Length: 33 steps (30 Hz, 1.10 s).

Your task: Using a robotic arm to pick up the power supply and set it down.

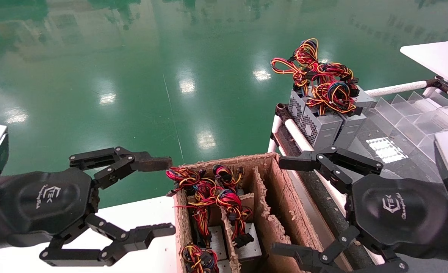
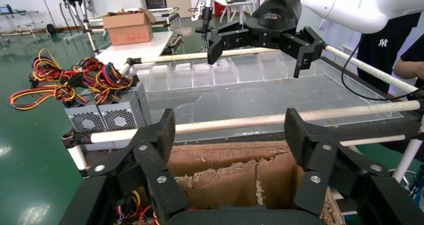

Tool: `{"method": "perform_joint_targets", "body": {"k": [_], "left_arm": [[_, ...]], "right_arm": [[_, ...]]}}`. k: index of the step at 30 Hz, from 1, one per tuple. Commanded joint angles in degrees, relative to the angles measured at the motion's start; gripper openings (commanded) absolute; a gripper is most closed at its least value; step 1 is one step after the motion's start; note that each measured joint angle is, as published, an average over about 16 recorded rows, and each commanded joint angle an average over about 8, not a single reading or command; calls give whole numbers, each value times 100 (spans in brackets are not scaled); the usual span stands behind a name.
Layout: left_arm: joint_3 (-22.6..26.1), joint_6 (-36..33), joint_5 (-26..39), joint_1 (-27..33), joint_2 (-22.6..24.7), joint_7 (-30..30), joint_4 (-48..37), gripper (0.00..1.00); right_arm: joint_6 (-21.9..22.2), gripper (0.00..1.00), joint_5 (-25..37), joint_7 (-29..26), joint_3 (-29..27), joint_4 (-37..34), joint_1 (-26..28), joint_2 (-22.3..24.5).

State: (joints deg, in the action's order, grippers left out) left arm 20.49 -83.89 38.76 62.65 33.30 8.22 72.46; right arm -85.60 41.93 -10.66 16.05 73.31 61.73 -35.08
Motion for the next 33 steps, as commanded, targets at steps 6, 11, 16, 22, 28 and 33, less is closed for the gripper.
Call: {"method": "perform_joint_targets", "body": {"k": [6, 11, 16, 22, 28, 33], "left_arm": [[0, 0, 0, 0, 0, 0, 0, 0], [0, 0, 0, 0, 0, 0, 0, 0], [0, 0, 0, 0, 0, 0, 0, 0], [0, 0, 0, 0, 0, 0, 0, 0], [0, 0, 0, 0, 0, 0, 0, 0], [0, 0, 0, 0, 0, 0, 0, 50]], "right_arm": [[0, 100, 0, 0, 0, 0, 0, 0], [0, 100, 0, 0, 0, 0, 0, 0], [0, 100, 0, 0, 0, 0, 0, 0], [0, 100, 0, 0, 0, 0, 0, 0], [0, 100, 0, 0, 0, 0, 0, 0], [0, 100, 0, 0, 0, 0, 0, 0]]}}
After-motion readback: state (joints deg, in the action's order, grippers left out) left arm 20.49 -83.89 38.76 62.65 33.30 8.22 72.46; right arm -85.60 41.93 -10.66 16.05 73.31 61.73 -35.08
